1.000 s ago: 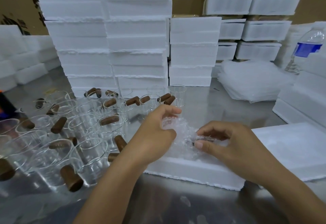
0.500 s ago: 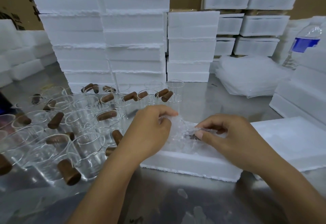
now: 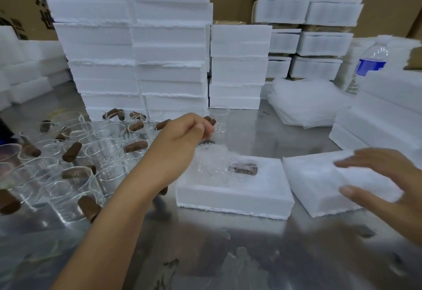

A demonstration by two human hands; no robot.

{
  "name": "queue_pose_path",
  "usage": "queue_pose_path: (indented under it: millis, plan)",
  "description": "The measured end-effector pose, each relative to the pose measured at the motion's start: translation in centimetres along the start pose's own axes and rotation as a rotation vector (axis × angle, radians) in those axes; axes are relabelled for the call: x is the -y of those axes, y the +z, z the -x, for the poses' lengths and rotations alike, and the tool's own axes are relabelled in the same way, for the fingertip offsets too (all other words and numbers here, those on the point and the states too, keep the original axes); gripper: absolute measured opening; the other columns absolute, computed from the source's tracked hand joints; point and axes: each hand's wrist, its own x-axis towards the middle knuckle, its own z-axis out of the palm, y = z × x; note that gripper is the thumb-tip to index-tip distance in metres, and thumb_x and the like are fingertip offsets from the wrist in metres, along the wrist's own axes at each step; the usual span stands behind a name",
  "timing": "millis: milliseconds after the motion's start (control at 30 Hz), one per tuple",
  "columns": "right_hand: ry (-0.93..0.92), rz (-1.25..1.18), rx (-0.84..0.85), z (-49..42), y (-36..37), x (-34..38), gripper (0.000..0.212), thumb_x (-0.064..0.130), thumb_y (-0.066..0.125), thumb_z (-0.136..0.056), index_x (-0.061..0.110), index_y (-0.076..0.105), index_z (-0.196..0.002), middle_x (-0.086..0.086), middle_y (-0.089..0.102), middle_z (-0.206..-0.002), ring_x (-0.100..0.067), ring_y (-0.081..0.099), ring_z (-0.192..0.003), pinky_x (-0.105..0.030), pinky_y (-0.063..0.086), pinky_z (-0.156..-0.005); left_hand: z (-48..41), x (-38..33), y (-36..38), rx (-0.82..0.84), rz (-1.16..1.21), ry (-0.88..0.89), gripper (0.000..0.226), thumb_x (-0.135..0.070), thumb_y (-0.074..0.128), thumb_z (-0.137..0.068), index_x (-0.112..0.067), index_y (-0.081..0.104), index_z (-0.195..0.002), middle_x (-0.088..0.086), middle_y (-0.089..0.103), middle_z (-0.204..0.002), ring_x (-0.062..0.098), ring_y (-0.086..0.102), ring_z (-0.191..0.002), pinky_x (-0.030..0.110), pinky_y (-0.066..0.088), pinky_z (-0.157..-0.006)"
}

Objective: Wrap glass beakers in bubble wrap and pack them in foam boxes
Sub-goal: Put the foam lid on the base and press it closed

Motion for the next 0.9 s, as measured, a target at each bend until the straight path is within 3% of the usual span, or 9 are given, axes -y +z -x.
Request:
queue_pose_path:
  millis: [67, 167, 233, 333, 400, 500, 633, 733, 900]
  plan:
    - [0.111, 0.146, 0.056, 2.2, -1.3, -5.8, 0.049, 0.091, 0.057, -0.044, 0.070, 0.059, -0.088, 0.048, 0.053, -0.102, 0.020, 0.043, -0.108, -0.039, 0.030, -0.110, 0.1, 0.1, 0.0, 0.052, -0.130, 0.017, 0.025, -0.018, 0.045, -0.097, -0.030, 0.062, -0.083, -0.015, 0.063, -0.092, -0.008, 0.057, -0.084, 0.010, 0.040, -0.071]
    - [0.140, 0.199, 0.121, 4.7, -1.7, -10.8, 0.072, 0.076, 0.070, -0.055, 0.038, 0.060, -0.115, 0.012, 0.053, -0.132, -0.012, 0.045, -0.128, -0.041, 0.033, -0.108, 0.5, 0.5, 0.5, 0.144, -0.331, 0.064, 0.016, -0.022, 0.053, -0.094, -0.036, 0.056, -0.088, -0.020, 0.058, -0.101, -0.009, 0.052, -0.097, 0.002, 0.036, -0.074]
    - [0.223, 0.132, 0.087, 5.0, -2.3, -9.8, 0.066, 0.079, 0.066, -0.057, 0.044, 0.060, -0.113, 0.015, 0.053, -0.131, -0.011, 0.046, -0.127, -0.041, 0.035, -0.106, 0.7, 0.9, 1.0, 0.163, -0.454, 0.104, 0.019, -0.022, 0.054, -0.094, -0.040, 0.051, -0.091, -0.018, 0.051, -0.110, -0.007, 0.046, -0.099, 0.005, 0.032, -0.075]
    - [0.222, 0.093, 0.014, 4.3, -1.7, -7.7, 0.058, 0.081, 0.054, -0.066, 0.051, 0.054, -0.116, 0.032, 0.048, -0.128, 0.007, 0.042, -0.123, -0.022, 0.036, -0.098, 0.9, 1.5, 1.5, 0.122, -0.491, 0.112, 0.017, -0.023, 0.052, -0.095, -0.038, 0.049, -0.100, -0.012, 0.044, -0.119, -0.001, 0.039, -0.106, 0.010, 0.025, -0.083]
    - [0.159, 0.073, -0.075, 3.6, -1.3, -6.0, 0.055, 0.079, 0.051, -0.070, 0.052, 0.049, -0.119, 0.036, 0.046, -0.126, 0.015, 0.040, -0.119, -0.016, 0.039, -0.090, 1.0, 1.8, 1.6, 0.105, -0.459, 0.085, 0.015, -0.024, 0.051, -0.095, -0.038, 0.049, -0.100, -0.011, 0.045, -0.120, 0.001, 0.042, -0.106, 0.007, 0.028, -0.076]
    - [0.098, 0.092, -0.102, 2.9, -0.8, -4.7, 0.042, 0.059, 0.066, -0.072, 0.052, 0.053, -0.111, 0.028, 0.052, -0.122, -0.002, 0.048, -0.116, -0.028, 0.037, -0.100, 1.1, 2.1, 1.7, 0.106, -0.420, 0.038, 0.013, -0.025, 0.047, -0.097, -0.037, 0.049, -0.102, -0.011, 0.047, -0.122, -0.003, 0.047, -0.094, 0.001, 0.034, -0.066]
    - [0.127, 0.253, -0.130, 2.3, -0.7, -3.9, 0.041, 0.021, 0.080, -0.071, 0.031, 0.057, -0.103, -0.001, 0.061, -0.121, -0.030, 0.050, -0.122, -0.044, 0.034, -0.098, 1.4, 2.3, 2.0, 0.134, -0.387, 0.022, 0.015, -0.024, 0.041, -0.099, -0.035, 0.048, -0.108, -0.012, 0.049, -0.126, -0.001, 0.044, -0.105, 0.005, 0.031, -0.071]
    - [0.120, 0.298, -0.094, 2.1, -0.7, -4.5, 0.027, 0.047, 0.063, -0.083, 0.025, 0.063, -0.099, -0.004, 0.062, -0.120, -0.028, 0.052, -0.118, -0.049, 0.038, -0.097, 1.7, 2.2, 1.9, 0.145, -0.400, 0.032, 0.016, -0.025, 0.040, -0.099, -0.034, 0.047, -0.110, -0.011, 0.048, -0.128, 0.000, 0.041, -0.108, 0.015, 0.035, -0.076]
    - [0.201, -0.074, -0.164, 2.5, -1.4, -4.5, 0.018, 0.032, 0.060, -0.081, 0.043, 0.052, -0.093, 0.010, 0.061, -0.107, -0.009, 0.054, -0.102, -0.021, 0.038, -0.085, 1.9, 2.2, 1.6, 0.145, -0.410, 0.048, 0.017, -0.026, 0.041, -0.099, -0.034, 0.047, -0.113, -0.011, 0.048, -0.127, -0.001, 0.041, -0.109, 0.009, 0.032, -0.075]
